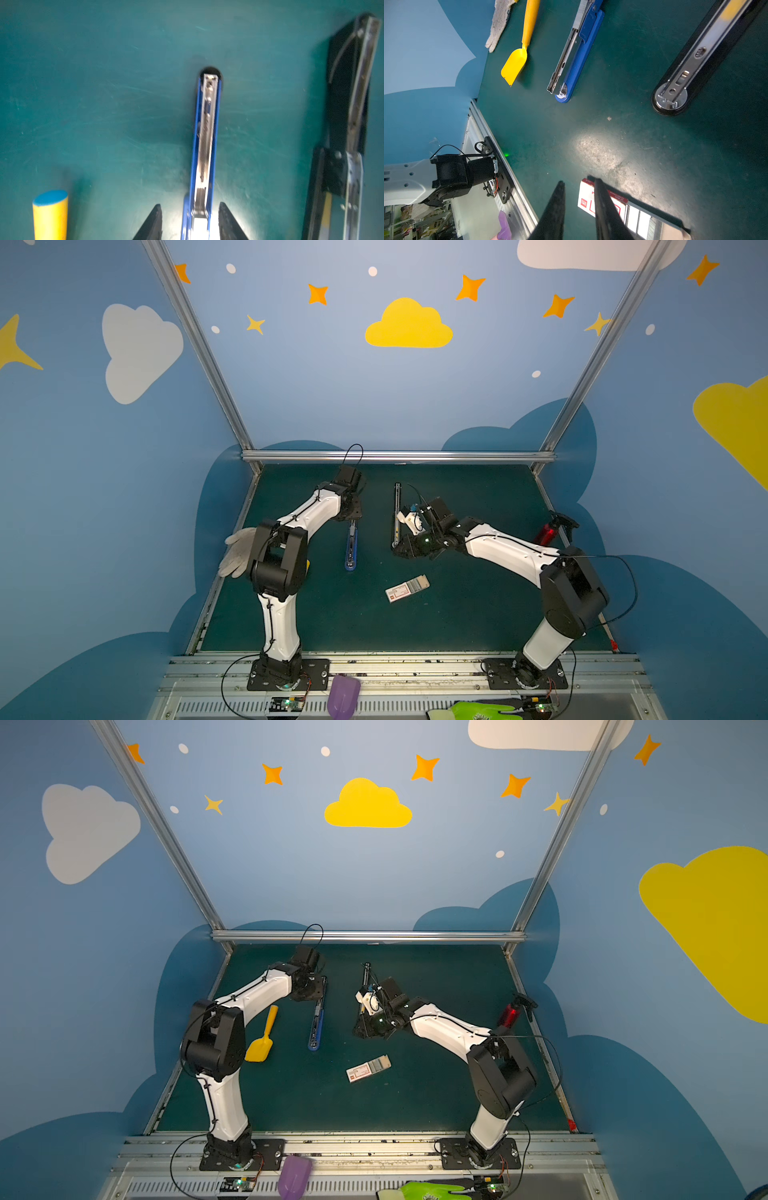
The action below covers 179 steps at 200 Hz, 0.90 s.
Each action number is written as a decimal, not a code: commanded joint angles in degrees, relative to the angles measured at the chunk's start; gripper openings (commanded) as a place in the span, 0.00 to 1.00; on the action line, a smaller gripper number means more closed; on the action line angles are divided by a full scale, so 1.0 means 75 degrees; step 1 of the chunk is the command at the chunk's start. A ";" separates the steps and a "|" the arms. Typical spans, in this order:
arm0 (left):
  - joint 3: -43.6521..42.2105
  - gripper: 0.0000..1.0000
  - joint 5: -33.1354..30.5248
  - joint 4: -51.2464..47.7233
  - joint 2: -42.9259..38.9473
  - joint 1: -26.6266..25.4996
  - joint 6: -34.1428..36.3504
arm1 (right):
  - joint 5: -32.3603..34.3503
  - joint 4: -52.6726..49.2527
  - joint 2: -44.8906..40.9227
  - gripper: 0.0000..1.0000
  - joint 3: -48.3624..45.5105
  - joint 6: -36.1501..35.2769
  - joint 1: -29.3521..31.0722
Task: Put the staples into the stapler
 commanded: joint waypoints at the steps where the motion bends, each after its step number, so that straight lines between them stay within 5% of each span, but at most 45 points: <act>1: 0.0206 0.45 0.0067 -0.0513 0.0493 0.0052 -0.0094 | 0.0068 0.0004 -0.0261 0.26 -0.0061 -0.0009 -0.0016; 61: 0.0253 0.44 0.0091 -0.0485 0.0847 0.0108 -0.0129 | 0.0073 -0.0053 -0.0237 0.26 -0.0047 -0.0043 -0.0038; 179: -0.1026 0.39 0.0116 -0.0113 -0.0201 0.0074 -0.0486 | 0.0038 0.0091 -0.0237 0.26 -0.0187 0.0053 -0.0052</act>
